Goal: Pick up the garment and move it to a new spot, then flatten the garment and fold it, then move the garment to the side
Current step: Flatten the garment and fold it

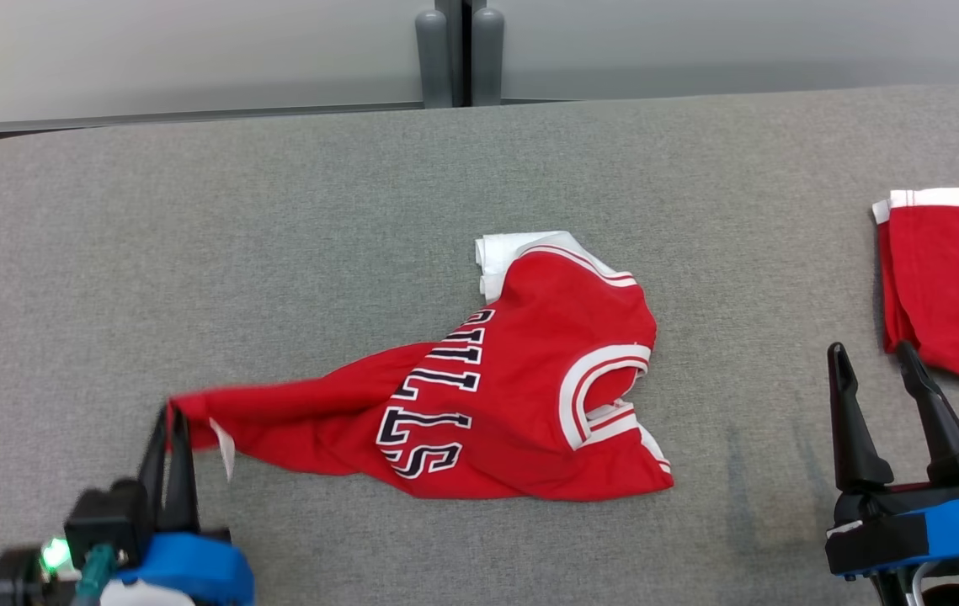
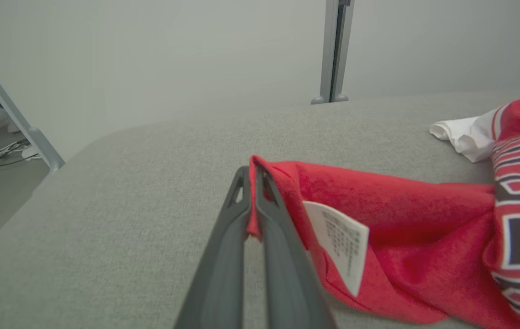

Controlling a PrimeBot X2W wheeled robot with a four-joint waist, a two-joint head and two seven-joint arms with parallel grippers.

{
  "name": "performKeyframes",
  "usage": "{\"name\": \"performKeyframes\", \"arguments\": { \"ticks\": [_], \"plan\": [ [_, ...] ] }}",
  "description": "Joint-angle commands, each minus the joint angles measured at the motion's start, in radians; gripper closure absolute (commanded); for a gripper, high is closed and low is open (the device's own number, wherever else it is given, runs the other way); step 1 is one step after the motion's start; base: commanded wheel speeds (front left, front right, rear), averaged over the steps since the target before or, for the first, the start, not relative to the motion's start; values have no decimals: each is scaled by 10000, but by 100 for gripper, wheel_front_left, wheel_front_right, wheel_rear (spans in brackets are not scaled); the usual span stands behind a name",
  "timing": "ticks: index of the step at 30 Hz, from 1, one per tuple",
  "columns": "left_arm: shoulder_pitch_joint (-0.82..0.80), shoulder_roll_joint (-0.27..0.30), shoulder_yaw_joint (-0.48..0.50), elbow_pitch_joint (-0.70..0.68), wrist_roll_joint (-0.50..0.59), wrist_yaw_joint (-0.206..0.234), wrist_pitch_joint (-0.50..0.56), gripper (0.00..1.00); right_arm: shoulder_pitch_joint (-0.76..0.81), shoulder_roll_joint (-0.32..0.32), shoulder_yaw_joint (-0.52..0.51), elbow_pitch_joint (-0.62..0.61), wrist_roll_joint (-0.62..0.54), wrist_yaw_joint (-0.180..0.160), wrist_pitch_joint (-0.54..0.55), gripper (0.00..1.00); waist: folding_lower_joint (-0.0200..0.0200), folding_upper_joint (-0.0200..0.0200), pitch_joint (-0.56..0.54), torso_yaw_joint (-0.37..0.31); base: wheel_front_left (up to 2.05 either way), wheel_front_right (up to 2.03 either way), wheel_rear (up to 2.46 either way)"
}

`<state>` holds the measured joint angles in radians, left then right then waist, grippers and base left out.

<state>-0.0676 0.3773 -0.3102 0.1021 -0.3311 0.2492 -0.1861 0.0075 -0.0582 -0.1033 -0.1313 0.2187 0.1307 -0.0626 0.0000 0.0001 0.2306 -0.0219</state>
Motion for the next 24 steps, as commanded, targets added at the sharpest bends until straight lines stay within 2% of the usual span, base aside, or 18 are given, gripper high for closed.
{"name": "performKeyframes", "arguments": {
  "ticks": [1,5,6,7,12,17,24],
  "plan": [
    [323,-145,38,290,-250,17,-17,100,-102,13,7,16,-16,0,18,0,0,-1,28,39,0,0,0],
    [610,-576,-107,937,-886,-502,-148,100,-102,-19,-26,-20,-68,0,44,0,0,-1,4,218,0,0,0],
    [588,-651,-138,1066,-971,-587,-196,64,-98,-37,-19,-22,-82,0,48,0,0,-1,-28,262,0,0,0],
    [543,-728,-177,1154,-1046,-675,-213,0,-96,-52,-1,-30,-89,0,72,0,0,-1,-69,308,0,0,0],
    [279,-850,-121,1181,-1134,-838,-455,0,17,-187,173,-128,-97,0,302,0,0,-1,-382,451,0,0,0],
    [187,-582,58,429,-1008,-853,-579,0,202,-238,258,-281,-144,0,488,0,0,-1,-725,489,0,0,0],
    [322,-122,62,-994,-899,-749,-74,0,473,-317,331,-484,-160,0,676,0,0,-1,-1162,358,0,0,0]
  ]
}}
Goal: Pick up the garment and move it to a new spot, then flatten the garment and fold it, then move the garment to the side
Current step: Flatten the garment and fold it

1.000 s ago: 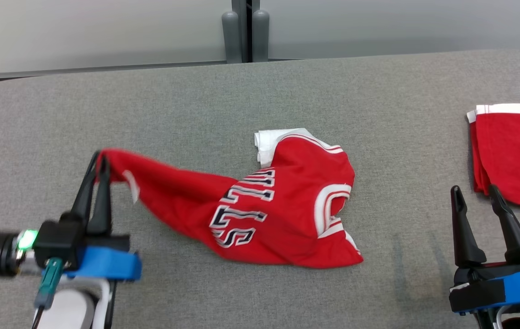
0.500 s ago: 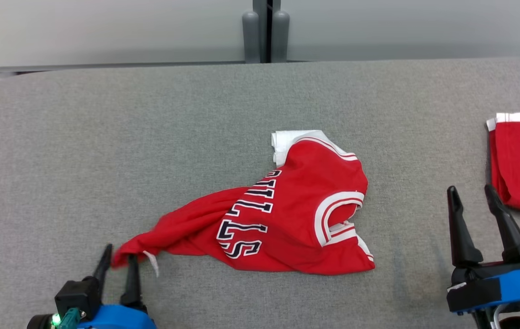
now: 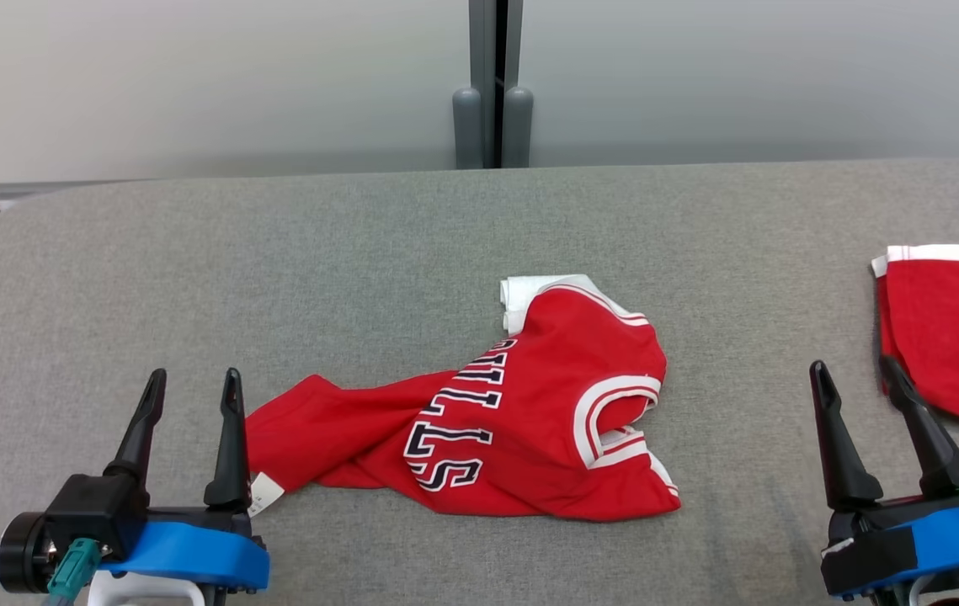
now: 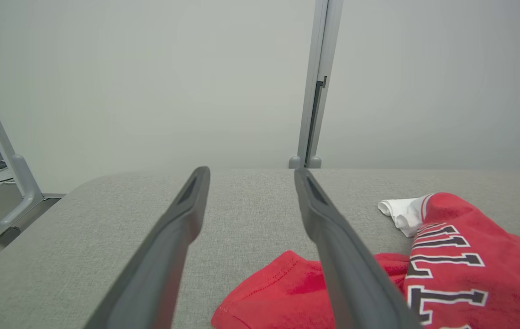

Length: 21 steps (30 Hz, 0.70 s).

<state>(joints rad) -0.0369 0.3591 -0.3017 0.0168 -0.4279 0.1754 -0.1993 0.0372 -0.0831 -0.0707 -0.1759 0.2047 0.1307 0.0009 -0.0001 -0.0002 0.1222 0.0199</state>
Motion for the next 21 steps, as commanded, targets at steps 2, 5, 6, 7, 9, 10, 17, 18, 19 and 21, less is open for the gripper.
{"name": "performKeyframes", "arguments": {
  "ticks": [2,5,6,7,9,10,17,18,19,21],
  "plan": [
    [72,127,-88,-336,58,-34,225,0,239,-85,41,-70,-24,0,78,0,1,2,-180,-98,0,0,0],
    [173,142,-140,-510,7,37,372,0,359,-90,83,-117,-32,0,149,0,1,2,-271,-159,0,0,0],
    [214,136,-148,-536,-21,63,409,0,372,-92,87,-135,-26,0,172,0,1,2,-284,-171,0,0,0],
    [257,139,-155,-549,-8,83,452,0,370,-94,90,-154,-13,0,193,0,1,2,-287,-182,0,0,0],
    [269,144,-171,-603,-9,102,465,0,383,-95,74,-166,18,0,204,0,1,2,-270,-188,0,0,0],
    [273,148,-179,-619,-10,111,467,0,395,-92,66,-169,16,0,209,0,1,2,-266,-185,0,0,0],
    [216,164,-155,-686,-9,191,386,0,377,-37,19,-198,-35,0,231,0,1,2,-197,-171,0,0,0],
    [200,156,-155,-688,-22,179,366,0,363,-42,14,-177,-39,0,234,0,1,2,-183,-165,0,0,0],
    [183,158,-159,-689,-28,185,369,0,348,-53,29,-149,-45,0,248,0,1,2,-168,-162,0,0,0],
    [162,163,-163,-684,-25,190,361,0,331,-59,53,-124,-54,0,275,0,1,2,-152,-158,0,0,0]
  ]
}}
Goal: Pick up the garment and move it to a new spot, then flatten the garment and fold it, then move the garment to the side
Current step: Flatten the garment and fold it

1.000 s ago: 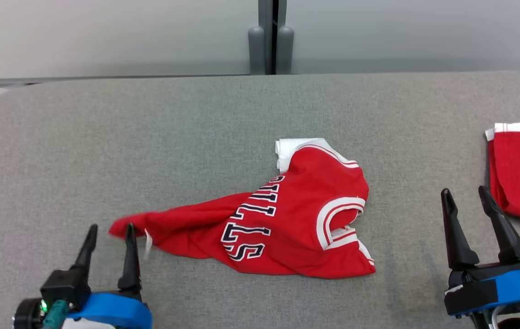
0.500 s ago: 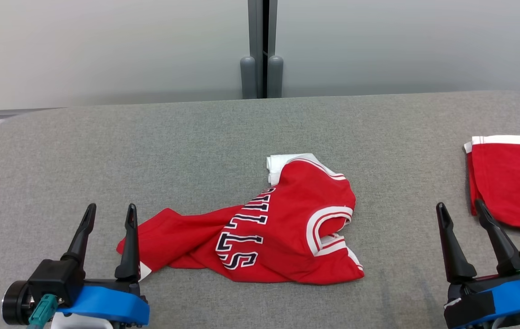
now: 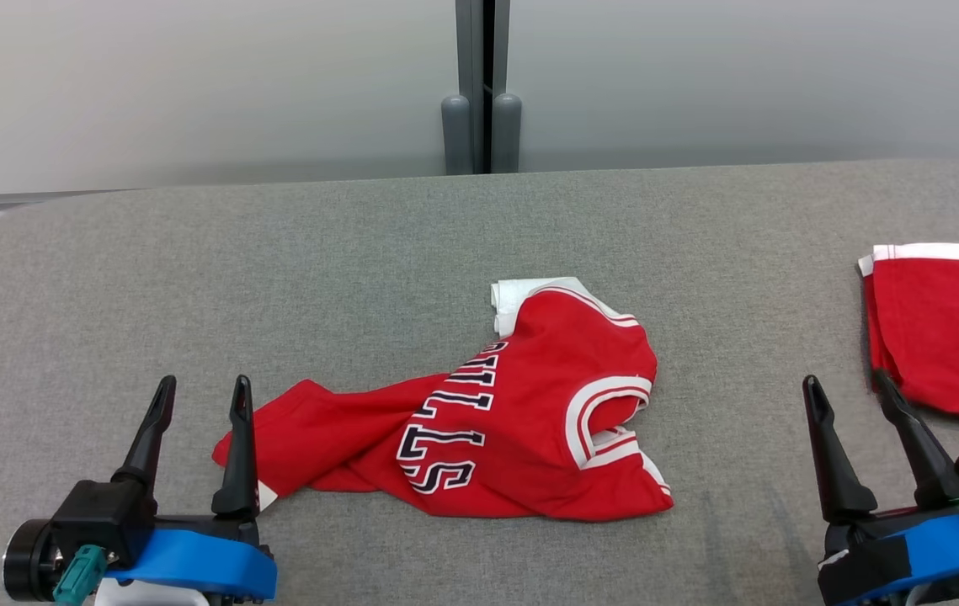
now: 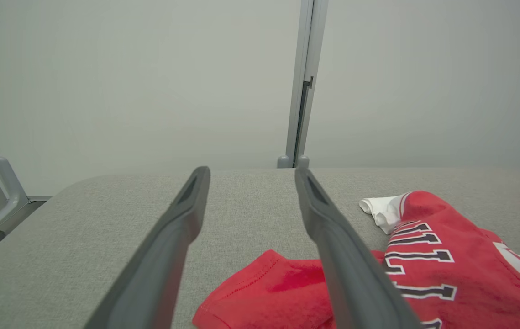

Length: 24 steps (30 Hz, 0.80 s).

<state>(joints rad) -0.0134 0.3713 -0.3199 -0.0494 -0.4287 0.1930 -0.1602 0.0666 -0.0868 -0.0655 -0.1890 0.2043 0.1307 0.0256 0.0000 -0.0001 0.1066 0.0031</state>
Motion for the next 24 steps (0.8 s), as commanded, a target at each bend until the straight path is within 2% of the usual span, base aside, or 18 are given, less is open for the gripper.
{"name": "performKeyframes", "arguments": {
  "ticks": [1,8,14,21,22,23,24],
  "plan": [
    [-130,41,3,-20,-18,24,-32,0,-27,-94,53,127,-18,0,59,0,0,1,63,22,0,0,0],
    [-417,-6,-63,-95,70,22,-85,0,-222,-314,661,769,130,0,316,0,0,1,455,109,0,0,0],
    [-979,-140,-222,-51,159,-125,-212,0,-930,-633,2143,2470,667,0,327,0,0,1,1163,370,0,0,0],
    [-1437,-301,-328,330,144,-267,-444,0,-2036,-789,3237,4456,1232,0,9,0,0,1,1569,628,0,0,0],
    [-1460,-309,-331,393,140,-286,-463,0,-2109,-826,3377,4611,1315,0,-21,16,0,1,1574,649,0,0,0],
    [-1485,-322,-337,445,137,-294,-480,0,-2178,-871,3501,4727,1398,0,-68,51,0,1,1572,661,0,0,0],
    [-1501,-335,-322,487,131,-278,-521,0,-2245,-930,3595,4790,1450,0,-157,94,0,1,1563,670,0,0,0]
  ]
}}
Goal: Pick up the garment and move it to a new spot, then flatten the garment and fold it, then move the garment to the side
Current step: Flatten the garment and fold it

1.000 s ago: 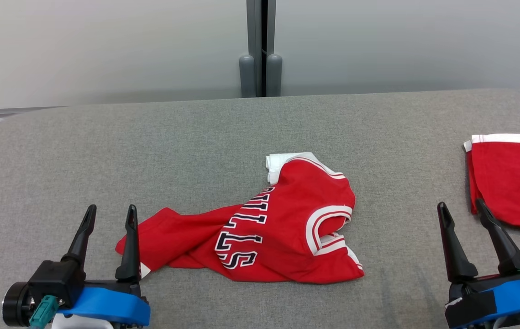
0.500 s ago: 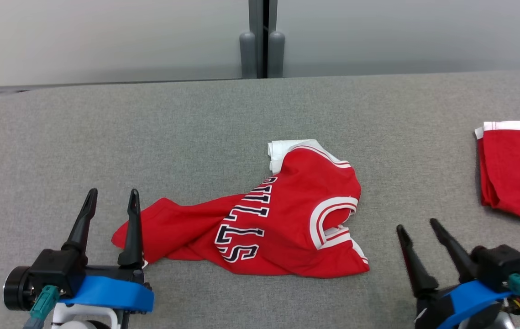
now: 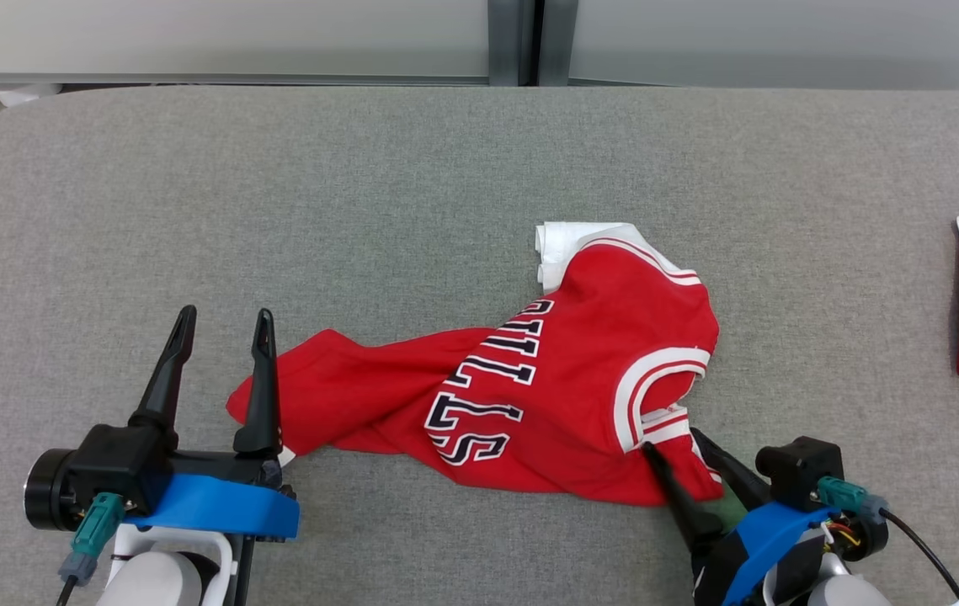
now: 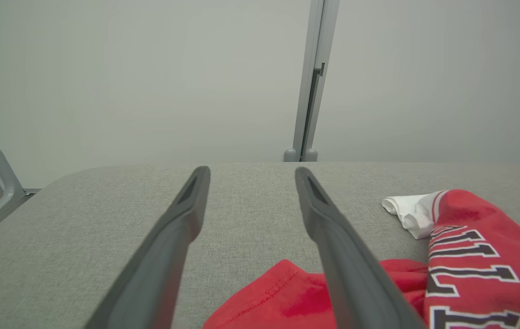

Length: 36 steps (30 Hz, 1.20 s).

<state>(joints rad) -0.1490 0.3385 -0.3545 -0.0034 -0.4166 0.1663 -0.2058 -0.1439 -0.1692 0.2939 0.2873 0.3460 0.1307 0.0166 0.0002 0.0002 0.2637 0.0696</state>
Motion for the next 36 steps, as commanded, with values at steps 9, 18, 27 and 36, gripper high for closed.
{"name": "performKeyframes", "arguments": {
  "ticks": [9,18,27,36],
  "plan": [
    [103,-82,81,191,-86,126,-222,0,181,-563,489,-1338,83,0,-998,100,-2,-2,-397,-158,0,0,0],
    [201,-128,60,172,-126,220,-272,0,497,-789,413,-4414,-8,0,-821,100,-2,-2,-687,-377,0,0,0],
    [-76,-247,-73,227,-143,104,-348,0,-493,-846,-294,-4287,168,0,-428,100,-2,-2,-430,-83,0,0,0],
    [-563,-427,-154,341,-44,-6,-447,0,-2394,-946,-731,-2131,455,0,-787,100,-2,-2,459,381,0,0,0]
  ]
}}
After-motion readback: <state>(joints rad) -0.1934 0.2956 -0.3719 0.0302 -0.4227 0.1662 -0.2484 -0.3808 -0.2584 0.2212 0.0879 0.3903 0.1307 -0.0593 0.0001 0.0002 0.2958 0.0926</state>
